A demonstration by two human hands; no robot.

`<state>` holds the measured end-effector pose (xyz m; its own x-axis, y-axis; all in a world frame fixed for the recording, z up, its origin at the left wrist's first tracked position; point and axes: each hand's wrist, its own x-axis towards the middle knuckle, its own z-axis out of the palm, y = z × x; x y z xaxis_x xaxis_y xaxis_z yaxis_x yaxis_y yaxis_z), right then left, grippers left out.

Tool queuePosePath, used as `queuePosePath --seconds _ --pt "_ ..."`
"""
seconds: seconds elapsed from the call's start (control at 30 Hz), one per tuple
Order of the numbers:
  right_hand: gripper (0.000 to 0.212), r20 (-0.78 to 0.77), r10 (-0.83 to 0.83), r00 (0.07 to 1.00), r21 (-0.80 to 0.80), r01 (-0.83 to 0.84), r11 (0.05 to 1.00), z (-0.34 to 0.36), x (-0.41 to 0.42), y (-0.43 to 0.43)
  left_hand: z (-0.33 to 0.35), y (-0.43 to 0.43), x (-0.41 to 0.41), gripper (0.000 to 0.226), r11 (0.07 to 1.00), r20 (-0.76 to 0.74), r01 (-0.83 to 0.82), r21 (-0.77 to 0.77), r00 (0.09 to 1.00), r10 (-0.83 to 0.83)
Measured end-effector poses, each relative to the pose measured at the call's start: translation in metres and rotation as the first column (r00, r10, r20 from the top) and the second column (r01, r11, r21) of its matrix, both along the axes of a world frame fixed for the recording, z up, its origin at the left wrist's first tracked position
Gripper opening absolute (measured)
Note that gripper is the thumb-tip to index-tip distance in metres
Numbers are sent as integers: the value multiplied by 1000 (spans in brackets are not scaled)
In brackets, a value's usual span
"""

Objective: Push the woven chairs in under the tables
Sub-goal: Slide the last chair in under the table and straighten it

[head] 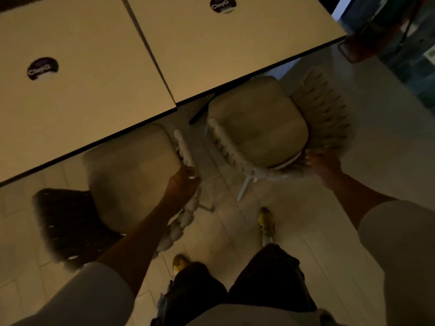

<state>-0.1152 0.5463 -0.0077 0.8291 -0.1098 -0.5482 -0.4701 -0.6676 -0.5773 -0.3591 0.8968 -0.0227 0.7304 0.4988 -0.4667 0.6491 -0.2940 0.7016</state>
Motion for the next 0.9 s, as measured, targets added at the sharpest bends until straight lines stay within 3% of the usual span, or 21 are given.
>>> queuePosePath --seconds 0.13,0.27,0.33,0.4,0.5,0.57,0.63,0.7,0.77,0.9 --pt "55 151 40 988 -265 1 964 -6 86 -53 -18 -68 85 36 944 -99 -194 -266 980 173" --pt "67 76 -119 990 -310 137 941 -39 159 -104 -24 -141 153 36 683 -399 -483 -548 869 293" --pt "77 11 -151 988 -216 150 965 -53 179 -115 -36 -166 170 41 655 -414 -475 -588 872 260" --pt "86 -101 -158 982 -127 145 981 -72 198 -124 -45 -180 182 43 603 -449 -569 -560 819 356" --pt "89 -193 -155 969 -95 139 986 -107 224 -134 -53 -186 194 28 505 -482 -697 -508 717 504" --pt "82 -231 -91 969 -51 82 995 -121 234 -138 -49 -186 200 14 517 -486 -702 -490 712 506" --pt "89 -262 -43 964 -43 33 999 -108 230 -130 -49 -187 202 14 561 -490 -691 -456 721 490" --pt "97 -260 -137 956 -20 137 990 -106 229 -128 -48 -187 203 15 569 -493 -695 -441 717 493" --pt "91 -265 -207 942 -9 212 977 -95 223 -117 -48 -186 206 12 530 -501 -729 -433 684 531" --pt "84 -240 -168 956 -87 151 985 -97 228 -109 -46 -182 211 19 538 -506 -743 -398 667 548"
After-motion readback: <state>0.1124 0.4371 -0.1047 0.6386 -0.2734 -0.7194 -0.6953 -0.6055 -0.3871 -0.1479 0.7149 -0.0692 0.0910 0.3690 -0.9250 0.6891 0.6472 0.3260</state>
